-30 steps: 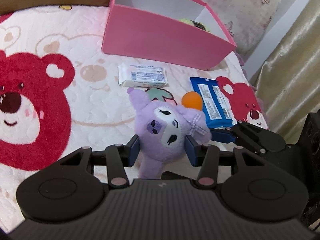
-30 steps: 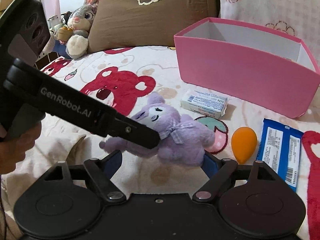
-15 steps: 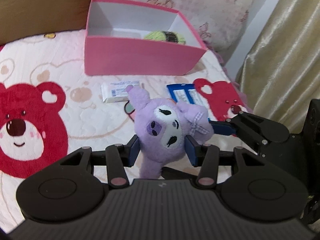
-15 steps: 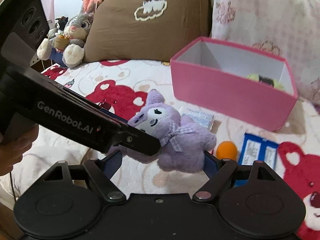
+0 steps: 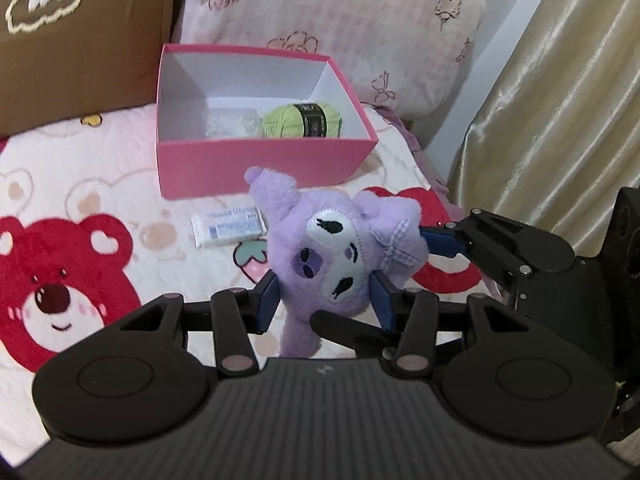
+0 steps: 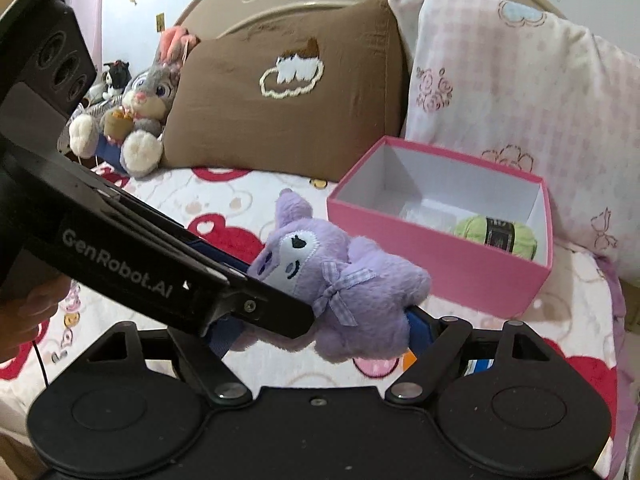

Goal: Organize objects
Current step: 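Carry the purple plush with the left tool into the pink box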

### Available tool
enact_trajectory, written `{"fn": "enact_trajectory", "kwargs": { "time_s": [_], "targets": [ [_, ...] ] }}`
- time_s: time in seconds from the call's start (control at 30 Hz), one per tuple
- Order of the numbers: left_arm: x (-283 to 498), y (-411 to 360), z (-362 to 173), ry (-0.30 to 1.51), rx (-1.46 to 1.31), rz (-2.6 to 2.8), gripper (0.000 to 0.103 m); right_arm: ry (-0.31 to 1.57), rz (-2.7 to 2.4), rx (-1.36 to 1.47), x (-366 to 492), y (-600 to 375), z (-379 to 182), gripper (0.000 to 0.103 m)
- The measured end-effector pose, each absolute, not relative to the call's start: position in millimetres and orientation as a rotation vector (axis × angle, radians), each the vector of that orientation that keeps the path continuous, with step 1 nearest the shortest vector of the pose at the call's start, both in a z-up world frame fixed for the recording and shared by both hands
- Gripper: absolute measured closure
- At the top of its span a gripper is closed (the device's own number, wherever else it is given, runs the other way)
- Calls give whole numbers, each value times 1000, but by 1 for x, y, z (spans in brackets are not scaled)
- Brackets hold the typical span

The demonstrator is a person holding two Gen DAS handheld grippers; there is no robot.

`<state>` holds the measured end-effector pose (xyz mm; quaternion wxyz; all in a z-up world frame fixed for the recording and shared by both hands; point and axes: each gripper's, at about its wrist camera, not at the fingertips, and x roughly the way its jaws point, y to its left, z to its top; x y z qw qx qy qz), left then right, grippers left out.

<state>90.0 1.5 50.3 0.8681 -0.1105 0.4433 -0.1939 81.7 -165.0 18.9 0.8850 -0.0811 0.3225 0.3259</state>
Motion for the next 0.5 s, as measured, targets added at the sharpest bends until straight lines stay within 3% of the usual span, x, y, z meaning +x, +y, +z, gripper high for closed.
{"fn": "enact_trajectory", "kwargs": {
  "time_s": [0.5],
  "targets": [
    [155, -7, 104, 900, -210, -351, 56, 638, 682, -209, 151, -160, 68, 22]
  ]
}}
